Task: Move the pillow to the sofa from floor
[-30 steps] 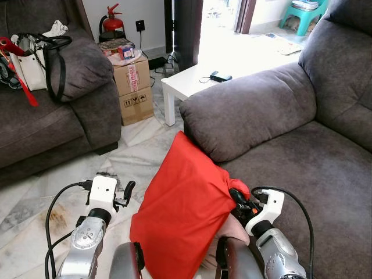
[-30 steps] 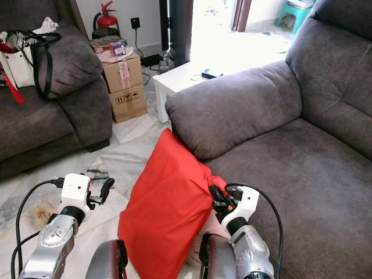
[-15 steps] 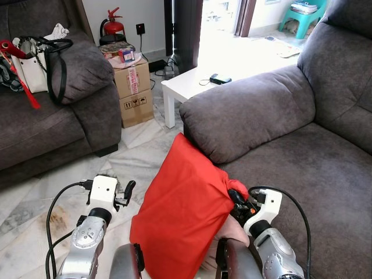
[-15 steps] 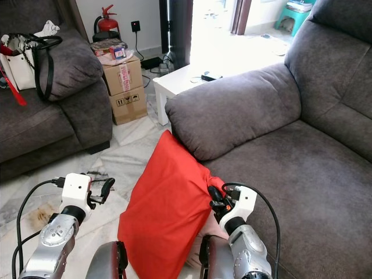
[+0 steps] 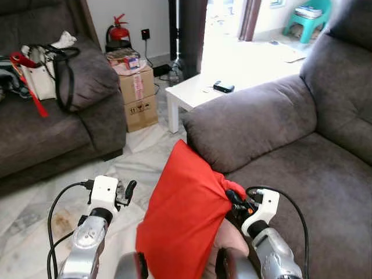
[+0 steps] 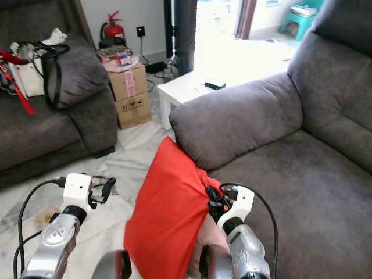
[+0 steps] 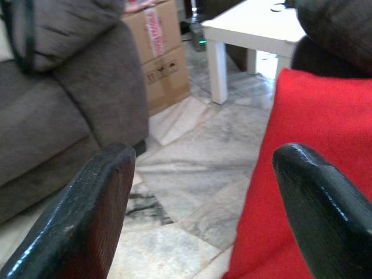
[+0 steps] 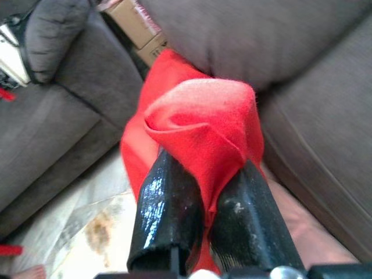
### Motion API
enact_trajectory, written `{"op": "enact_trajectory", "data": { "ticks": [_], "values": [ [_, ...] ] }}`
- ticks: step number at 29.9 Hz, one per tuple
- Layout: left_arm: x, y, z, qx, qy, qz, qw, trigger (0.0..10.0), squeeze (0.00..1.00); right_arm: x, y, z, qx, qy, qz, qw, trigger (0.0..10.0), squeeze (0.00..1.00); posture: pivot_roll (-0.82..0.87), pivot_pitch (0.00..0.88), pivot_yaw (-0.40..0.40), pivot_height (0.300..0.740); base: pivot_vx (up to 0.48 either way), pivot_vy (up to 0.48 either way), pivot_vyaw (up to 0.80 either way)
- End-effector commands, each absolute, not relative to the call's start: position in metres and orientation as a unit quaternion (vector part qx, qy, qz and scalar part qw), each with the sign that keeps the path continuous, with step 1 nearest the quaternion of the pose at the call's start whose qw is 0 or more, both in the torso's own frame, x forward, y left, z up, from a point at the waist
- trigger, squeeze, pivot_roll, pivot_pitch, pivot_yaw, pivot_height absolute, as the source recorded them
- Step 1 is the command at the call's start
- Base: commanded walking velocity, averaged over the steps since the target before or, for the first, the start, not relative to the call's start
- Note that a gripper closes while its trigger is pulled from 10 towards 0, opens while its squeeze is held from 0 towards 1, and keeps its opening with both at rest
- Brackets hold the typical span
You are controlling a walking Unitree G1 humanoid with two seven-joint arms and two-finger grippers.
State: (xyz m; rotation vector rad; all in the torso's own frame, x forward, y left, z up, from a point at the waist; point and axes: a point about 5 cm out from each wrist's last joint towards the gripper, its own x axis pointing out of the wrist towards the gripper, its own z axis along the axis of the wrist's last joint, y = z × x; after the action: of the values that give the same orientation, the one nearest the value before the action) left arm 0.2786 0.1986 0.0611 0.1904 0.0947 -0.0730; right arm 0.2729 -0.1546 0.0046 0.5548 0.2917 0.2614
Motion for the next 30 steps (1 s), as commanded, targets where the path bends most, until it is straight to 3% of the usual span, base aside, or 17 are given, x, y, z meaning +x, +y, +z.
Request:
{"op": "enact_trajectory", "data": {
  "ticks": [1,10,30],
  "values": [
    [0.2796,0.2002,0.0611,0.094,0.048,-0.035,0.994,10.0,0.0,0.2872,-0.1565,0.0249,0.262,0.091,0.137,0.951,10.0,0.0,0.07,0.0,-0.039,0.686,0.0,0.0,0.0],
    [0.2802,0.1997,0.0604,0.093,0.049,-0.039,0.994,10.0,0.0,0.2878,-0.1561,0.0249,0.261,0.091,0.135,0.951,10.0,0.0,0.07,0.0,-0.034,0.74,0.0,0.0,0.0],
    [0.2798,0.1978,0.0587,0.094,0.055,-0.051,0.993,10.0,0.0,0.2867,-0.153,0.0204,0.255,0.106,0.137,0.951,10.0,0.0,0.08,0.0,-0.025,0.74,0.0,0.0,0.0]
  ]
}}
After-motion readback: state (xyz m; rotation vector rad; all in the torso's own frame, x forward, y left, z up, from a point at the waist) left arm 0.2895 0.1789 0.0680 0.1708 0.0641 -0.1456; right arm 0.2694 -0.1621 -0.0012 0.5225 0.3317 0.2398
